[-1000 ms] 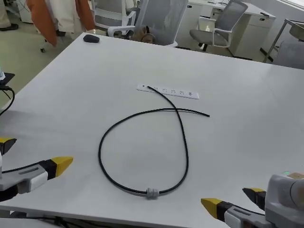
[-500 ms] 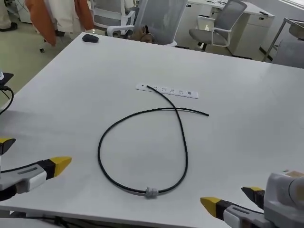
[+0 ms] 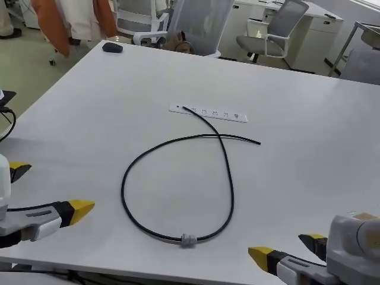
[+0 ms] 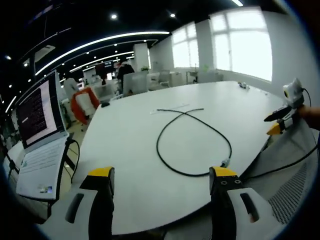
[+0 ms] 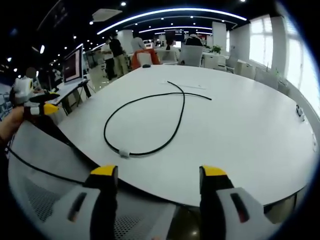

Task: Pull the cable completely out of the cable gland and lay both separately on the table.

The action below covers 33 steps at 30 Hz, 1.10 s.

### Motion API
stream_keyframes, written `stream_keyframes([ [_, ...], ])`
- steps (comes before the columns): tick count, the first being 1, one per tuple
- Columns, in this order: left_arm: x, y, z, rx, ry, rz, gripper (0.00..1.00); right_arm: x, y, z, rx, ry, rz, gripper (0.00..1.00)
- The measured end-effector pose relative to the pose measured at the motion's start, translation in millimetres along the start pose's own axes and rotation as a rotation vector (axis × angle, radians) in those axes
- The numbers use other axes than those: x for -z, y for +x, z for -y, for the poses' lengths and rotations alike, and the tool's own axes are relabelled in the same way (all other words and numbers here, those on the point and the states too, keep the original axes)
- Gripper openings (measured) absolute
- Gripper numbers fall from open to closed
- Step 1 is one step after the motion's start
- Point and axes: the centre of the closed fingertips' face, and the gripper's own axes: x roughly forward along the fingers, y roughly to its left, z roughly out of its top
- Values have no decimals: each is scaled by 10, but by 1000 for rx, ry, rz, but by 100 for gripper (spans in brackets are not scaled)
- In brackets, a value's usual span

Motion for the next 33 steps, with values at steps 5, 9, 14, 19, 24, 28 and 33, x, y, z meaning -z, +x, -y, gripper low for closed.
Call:
stream_keyframes([
  [5, -130, 60, 132, 59, 30, 4, 78, -1, 2, -12, -7, 0, 0, 68],
  [9, -203, 142, 232, 93, 70, -2, 78, 0, 5, -11, -10, 6, 1, 68],
  [14, -230, 236, 352, 143, 122, -21, 78, 4, 15, -25, -20, 6, -2, 68],
  [19, -227, 317, 492, 194, 181, -49, 78, 8, 19, -32, -25, 6, -4, 68],
  [24, -212, 396, 638, 249, 227, -71, 78, 11, 21, -35, -28, 4, -6, 68],
  [28, -192, 440, 738, 283, 257, -86, 77, 14, 24, -39, -31, 2, -8, 68],
  [33, -169, 478, 801, 310, 280, -96, 76, 15, 27, -34, -29, 3, -8, 68],
])
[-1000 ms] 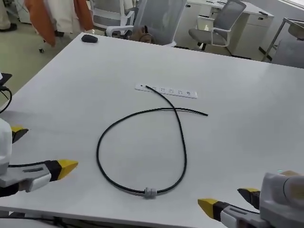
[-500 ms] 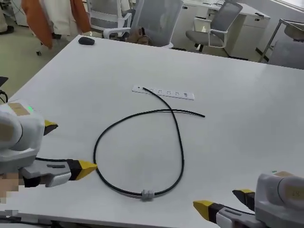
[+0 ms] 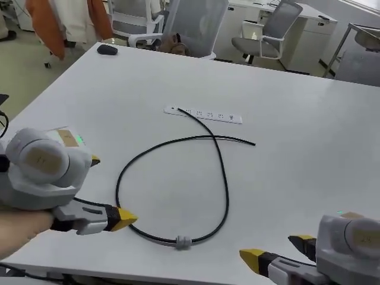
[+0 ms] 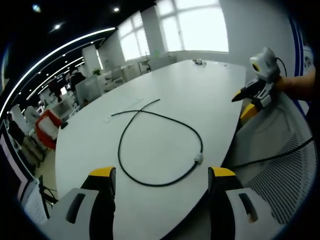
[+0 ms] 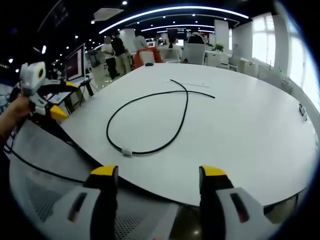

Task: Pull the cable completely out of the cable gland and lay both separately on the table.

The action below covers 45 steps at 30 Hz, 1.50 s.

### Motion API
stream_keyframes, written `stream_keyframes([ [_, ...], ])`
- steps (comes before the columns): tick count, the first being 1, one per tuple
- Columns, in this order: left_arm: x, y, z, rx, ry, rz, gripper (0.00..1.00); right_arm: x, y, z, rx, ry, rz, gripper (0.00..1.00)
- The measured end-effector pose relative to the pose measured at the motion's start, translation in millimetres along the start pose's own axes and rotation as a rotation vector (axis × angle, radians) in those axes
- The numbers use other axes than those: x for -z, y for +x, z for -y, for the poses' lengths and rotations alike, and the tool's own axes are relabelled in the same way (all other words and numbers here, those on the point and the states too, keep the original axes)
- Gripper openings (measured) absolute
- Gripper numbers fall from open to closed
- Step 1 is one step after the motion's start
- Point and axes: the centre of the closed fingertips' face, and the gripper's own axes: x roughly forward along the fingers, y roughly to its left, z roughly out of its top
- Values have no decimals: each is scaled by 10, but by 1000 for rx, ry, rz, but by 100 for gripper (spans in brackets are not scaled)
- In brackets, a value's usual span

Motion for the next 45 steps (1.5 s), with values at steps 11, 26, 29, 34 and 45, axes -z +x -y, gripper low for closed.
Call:
stream_keyframes([
  [11, 34, 90, 147, 56, 48, -34, 75, 3, 3, -1, 1, 1, -1, 68],
  [26, -7, 204, 261, 109, 106, -60, 73, 16, 4, -2, -1, 2, -8, 67],
  [29, -12, 270, 277, 126, 117, -70, 72, 20, 4, -6, -2, 0, -11, 66],
  [34, -17, 387, 316, 151, 148, -87, 72, 16, 3, -13, -5, -2, -9, 66],
  [45, 151, 692, 453, 212, 151, -148, 69, 17, 10, -54, -31, -17, -12, 62],
])
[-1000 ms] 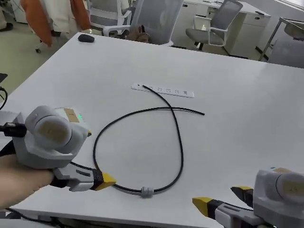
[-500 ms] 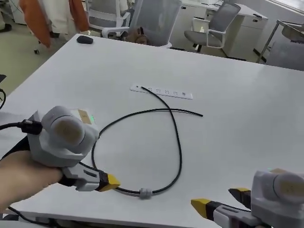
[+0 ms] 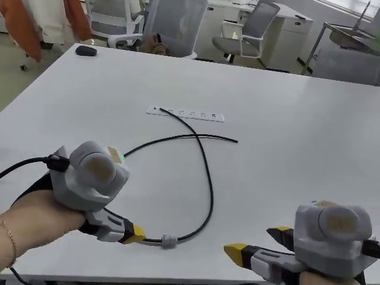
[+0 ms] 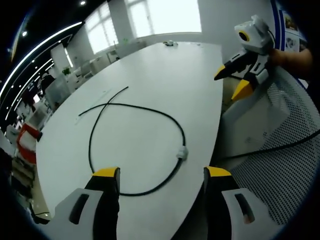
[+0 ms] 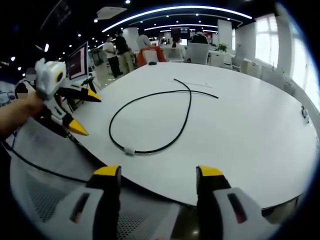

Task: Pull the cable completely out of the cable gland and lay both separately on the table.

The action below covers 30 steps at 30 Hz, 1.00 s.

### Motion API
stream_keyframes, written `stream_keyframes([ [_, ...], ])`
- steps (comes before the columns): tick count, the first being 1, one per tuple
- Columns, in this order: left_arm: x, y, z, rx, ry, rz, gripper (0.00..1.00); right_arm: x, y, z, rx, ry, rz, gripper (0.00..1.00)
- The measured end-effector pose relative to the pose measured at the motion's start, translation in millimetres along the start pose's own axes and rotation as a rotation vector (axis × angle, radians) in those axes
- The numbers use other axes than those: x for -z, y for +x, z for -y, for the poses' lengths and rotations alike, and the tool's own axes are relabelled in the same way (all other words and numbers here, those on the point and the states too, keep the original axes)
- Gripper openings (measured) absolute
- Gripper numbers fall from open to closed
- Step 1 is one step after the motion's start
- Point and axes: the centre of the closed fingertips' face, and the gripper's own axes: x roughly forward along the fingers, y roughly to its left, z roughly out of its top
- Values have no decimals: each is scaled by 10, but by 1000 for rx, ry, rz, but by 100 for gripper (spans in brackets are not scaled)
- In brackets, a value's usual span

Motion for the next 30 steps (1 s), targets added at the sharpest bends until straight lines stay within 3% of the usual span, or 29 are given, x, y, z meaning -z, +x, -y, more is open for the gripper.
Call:
stream_keyframes([
  [4, -10, 119, 68, 30, 25, -16, 66, -11, 0, 7, 1, 5, 8, 61],
  [10, -132, 303, 173, 90, 86, -18, 63, -14, 5, 6, -1, 6, 9, 61],
  [14, -156, 497, 304, 178, 92, -16, 49, 0, 6, 0, -3, 2, 0, 61],
  [21, 5, 839, 432, 251, 112, -64, 44, 27, 13, -6, -3, -5, -19, 61],
  [26, 100, 1012, 475, 270, 114, -62, 38, 38, 19, -4, -3, -9, -25, 60],
  [30, 128, 1078, 443, 262, 58, -41, 35, 48, 22, -4, -2, -8, -30, 60],
])
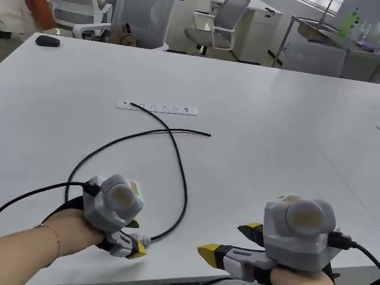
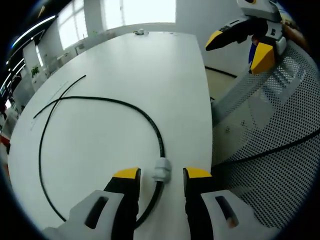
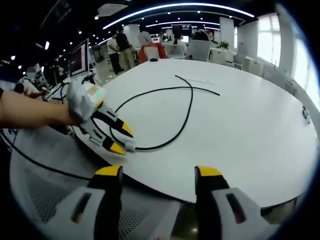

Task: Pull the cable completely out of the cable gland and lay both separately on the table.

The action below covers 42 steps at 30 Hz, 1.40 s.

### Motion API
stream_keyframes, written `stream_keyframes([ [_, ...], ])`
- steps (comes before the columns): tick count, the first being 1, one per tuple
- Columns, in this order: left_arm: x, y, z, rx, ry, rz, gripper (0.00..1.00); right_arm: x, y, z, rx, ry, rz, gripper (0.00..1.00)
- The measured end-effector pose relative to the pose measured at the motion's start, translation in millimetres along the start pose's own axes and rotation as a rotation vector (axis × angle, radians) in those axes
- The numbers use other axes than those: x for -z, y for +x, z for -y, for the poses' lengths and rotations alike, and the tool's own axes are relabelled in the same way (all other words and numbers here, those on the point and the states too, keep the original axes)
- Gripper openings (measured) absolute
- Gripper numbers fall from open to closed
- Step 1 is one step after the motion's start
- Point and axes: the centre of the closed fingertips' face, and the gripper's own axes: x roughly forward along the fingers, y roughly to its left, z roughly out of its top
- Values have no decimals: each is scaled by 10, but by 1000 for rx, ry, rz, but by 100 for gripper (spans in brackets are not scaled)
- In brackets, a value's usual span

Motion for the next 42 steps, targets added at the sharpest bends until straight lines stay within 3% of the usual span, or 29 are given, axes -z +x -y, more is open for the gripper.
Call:
stream_keyframes([
  [3, 0, 9, -3, 0, 7, 10, 29, 1, -3, 5, 4, 2, -1, 60],
  [5, -22, 15, 10, 8, 44, 34, 22, 1, -5, 20, 13, 2, -1, 61],
  [6, -20, 18, 32, 16, 34, 34, 17, 0, -6, 21, 14, 2, 1, 61],
  [12, 35, 64, 40, 6, 66, 14, 19, 4, -5, 23, 14, 7, 0, 61],
  [15, 104, 85, 35, 6, 83, -17, 18, 2, -6, 25, 14, 8, 1, 61],
  [20, 56, 113, 47, 3, 70, -10, 17, -3, -11, 37, 19, 16, 7, 61],
  [23, 85, 81, 23, -12, 91, -45, 17, -5, -10, 29, 15, 13, 8, 61],
  [28, -87, -109, 81, 15, 67, -9, 17, -9, -9, 18, 10, 13, 9, 60],
  [35, -198, -317, 112, 11, 91, -2, 17, -15, -6, 0, -3, 15, 13, 59],
  [37, -282, -426, 140, 13, 68, 29, 17, -13, -7, -5, -5, 15, 12, 59],
  [40, -390, -595, 214, 10, 80, 41, 17, -106, -41, -5, -1, 3, 70, 58],
  [42, -462, -704, 261, 11, 89, 58, 17, -80, -32, -17, -9, 1, 52, 58],
])
